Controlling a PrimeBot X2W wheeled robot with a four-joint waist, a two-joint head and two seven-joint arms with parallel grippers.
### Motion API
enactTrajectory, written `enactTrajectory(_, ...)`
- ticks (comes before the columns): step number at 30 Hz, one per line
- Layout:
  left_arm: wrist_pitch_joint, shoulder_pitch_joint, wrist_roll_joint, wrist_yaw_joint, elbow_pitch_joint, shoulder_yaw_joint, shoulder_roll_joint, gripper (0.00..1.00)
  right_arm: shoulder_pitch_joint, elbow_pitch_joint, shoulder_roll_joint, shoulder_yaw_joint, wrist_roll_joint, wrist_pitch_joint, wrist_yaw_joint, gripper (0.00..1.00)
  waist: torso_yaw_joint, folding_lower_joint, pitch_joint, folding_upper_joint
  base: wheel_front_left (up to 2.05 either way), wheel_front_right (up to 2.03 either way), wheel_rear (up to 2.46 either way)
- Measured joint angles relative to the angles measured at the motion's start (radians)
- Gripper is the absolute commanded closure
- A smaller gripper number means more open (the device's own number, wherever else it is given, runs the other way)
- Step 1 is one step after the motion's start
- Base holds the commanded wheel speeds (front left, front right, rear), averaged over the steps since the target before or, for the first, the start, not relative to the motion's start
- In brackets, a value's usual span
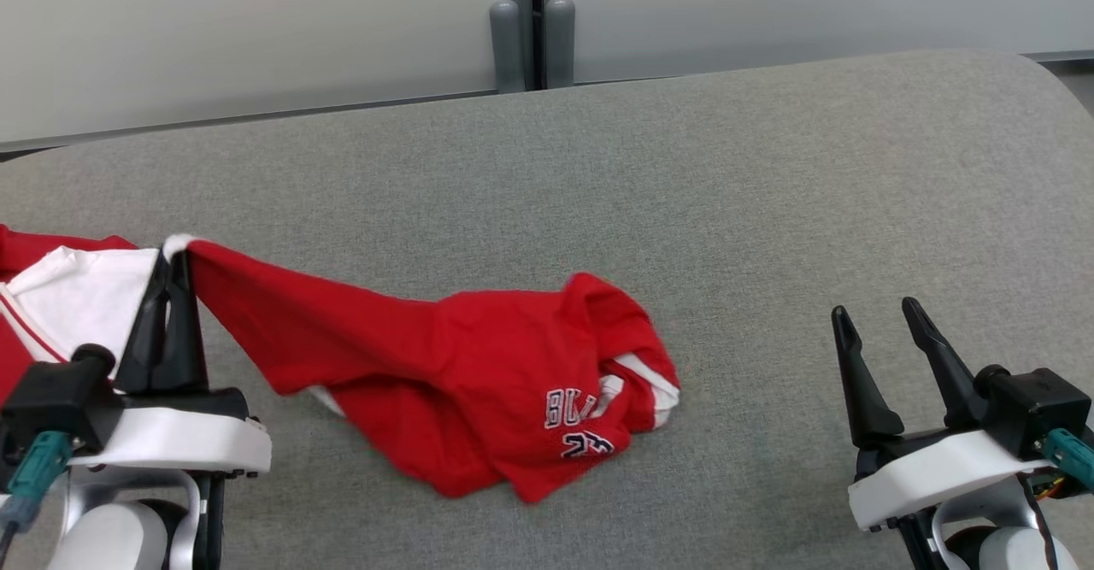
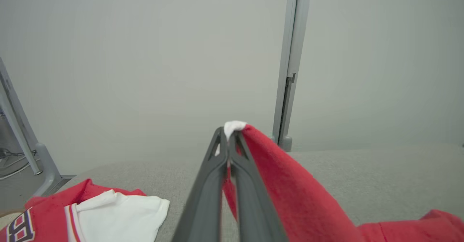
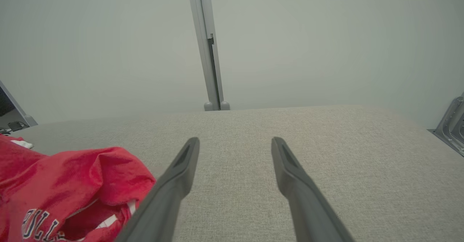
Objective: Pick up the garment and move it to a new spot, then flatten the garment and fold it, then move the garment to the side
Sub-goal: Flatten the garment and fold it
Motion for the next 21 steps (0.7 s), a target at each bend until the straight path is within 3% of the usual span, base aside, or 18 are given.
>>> enactTrajectory(4,0.046,0.005,0.034,0.021,-0.14,-0.016,0.023,1.0,-0.001,0.002,0.004,0.002,0.0,0.0,0.0,0.0,0.003,0.0,0.001,0.0,0.0,0.0,0.0)
enactTrajectory(9,0.111,-0.031,0.045,-0.033,-0.193,-0.146,-0.007,1.0,-0.013,0.007,0.007,0.006,0.006,0.001,0.0,0.0,-0.008,0.0,0.008,0.0,0.0,0.0,0.0)
enactTrajectory(16,0.138,-0.138,0.044,-0.157,-0.05,-0.374,-0.149,1.0,-0.028,0.015,0.008,0.009,0.009,0.002,0.0,0.0,-0.044,0.0,0.027,0.0,0.0,0.0,0.0)
enactTrajectory(21,0.127,-0.19,0.049,-0.213,0.076,-0.461,-0.225,1.0,-0.043,0.016,0.011,0.015,0.01,0.002,0.0,0.0,-0.077,0.0,0.043,0.0,0.0,0.0,0.0)
